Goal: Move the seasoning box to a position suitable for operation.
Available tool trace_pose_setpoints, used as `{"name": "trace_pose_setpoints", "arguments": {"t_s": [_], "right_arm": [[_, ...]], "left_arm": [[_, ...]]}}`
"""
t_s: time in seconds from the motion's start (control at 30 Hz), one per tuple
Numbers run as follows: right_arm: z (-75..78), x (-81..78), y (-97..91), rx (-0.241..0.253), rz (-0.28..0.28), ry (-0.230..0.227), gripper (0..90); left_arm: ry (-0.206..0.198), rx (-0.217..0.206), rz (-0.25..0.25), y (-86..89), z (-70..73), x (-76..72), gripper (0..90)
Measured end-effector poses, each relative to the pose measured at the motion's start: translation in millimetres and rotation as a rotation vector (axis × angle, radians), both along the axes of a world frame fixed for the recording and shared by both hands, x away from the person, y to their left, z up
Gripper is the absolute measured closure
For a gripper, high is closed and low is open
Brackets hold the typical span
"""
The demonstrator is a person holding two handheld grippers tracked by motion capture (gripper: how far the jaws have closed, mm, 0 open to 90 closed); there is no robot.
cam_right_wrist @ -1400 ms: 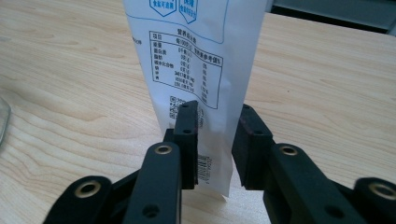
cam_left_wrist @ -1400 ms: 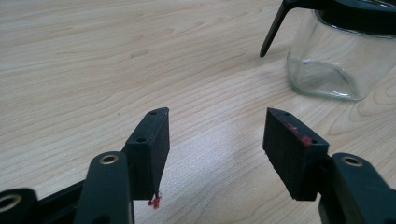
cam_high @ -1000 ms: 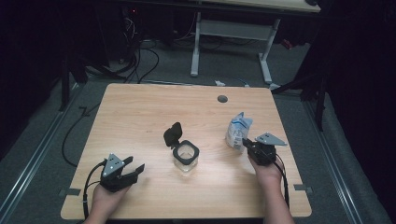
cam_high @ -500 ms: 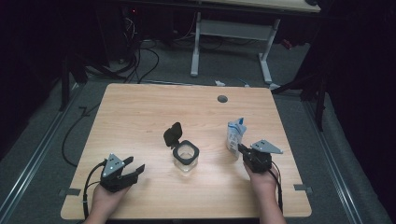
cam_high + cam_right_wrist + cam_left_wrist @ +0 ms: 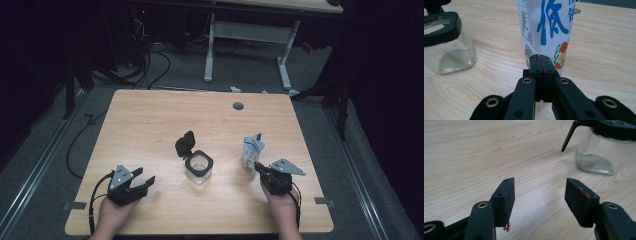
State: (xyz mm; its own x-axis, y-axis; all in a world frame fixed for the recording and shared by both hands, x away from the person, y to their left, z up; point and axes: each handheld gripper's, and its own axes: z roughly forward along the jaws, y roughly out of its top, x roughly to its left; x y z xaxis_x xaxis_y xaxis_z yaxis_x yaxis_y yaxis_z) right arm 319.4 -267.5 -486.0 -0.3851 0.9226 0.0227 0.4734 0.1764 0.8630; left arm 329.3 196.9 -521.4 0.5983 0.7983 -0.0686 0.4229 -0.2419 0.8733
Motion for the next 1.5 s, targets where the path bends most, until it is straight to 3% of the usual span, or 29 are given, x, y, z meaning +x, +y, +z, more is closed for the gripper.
{"name": "trace_pose_setpoints", "arguments": {"t_s": [0.43, 0.7, 0.83, 1.0, 1.1, 1.23, 1.3, 1.5], "right_arm": [[-1.3, -13.7, -5.8, 0.042, -0.021, 0.007, 89.8], [-0.9, -14.7, -6.1, 0.039, -0.022, 0.012, 89.0], [-1.6, -15.3, -6.7, 0.047, -0.037, 0.006, 80.7], [-4.9, -14.8, -4.9, 0.045, -0.078, 0.015, 59.8], [-5.5, -13.6, -1.4, 0.030, -0.079, -0.003, 56.4], [-4.5, -10.2, 3.8, 0.034, -0.102, -0.017, 54.8], [-4.3, -7.5, 5.2, 0.040, -0.126, -0.018, 58.5], [-4.1, -3.0, 9.9, 0.027, -0.123, -0.043, 64.5]], "left_arm": [[0.000, -0.003, 0.005, 0.9, 0.3, 0.1, 41.7], [0.005, -0.004, 0.000, -0.5, -0.2, -0.1, 41.7], [0.003, -0.001, 0.006, 0.2, -0.2, -0.1, 41.7], [0.006, -0.006, 0.004, 0.8, -0.3, 0.2, 41.7], [0.007, -0.006, 0.005, 1.0, -0.3, 0.4, 41.7], [0.007, -0.005, 0.004, 1.5, -0.1, 0.3, 41.7], [0.003, -0.004, 0.011, 2.0, -0.1, 0.5, 41.6], [0.009, -0.013, 0.012, 4.4, -0.3, 1.4, 41.6]]}}
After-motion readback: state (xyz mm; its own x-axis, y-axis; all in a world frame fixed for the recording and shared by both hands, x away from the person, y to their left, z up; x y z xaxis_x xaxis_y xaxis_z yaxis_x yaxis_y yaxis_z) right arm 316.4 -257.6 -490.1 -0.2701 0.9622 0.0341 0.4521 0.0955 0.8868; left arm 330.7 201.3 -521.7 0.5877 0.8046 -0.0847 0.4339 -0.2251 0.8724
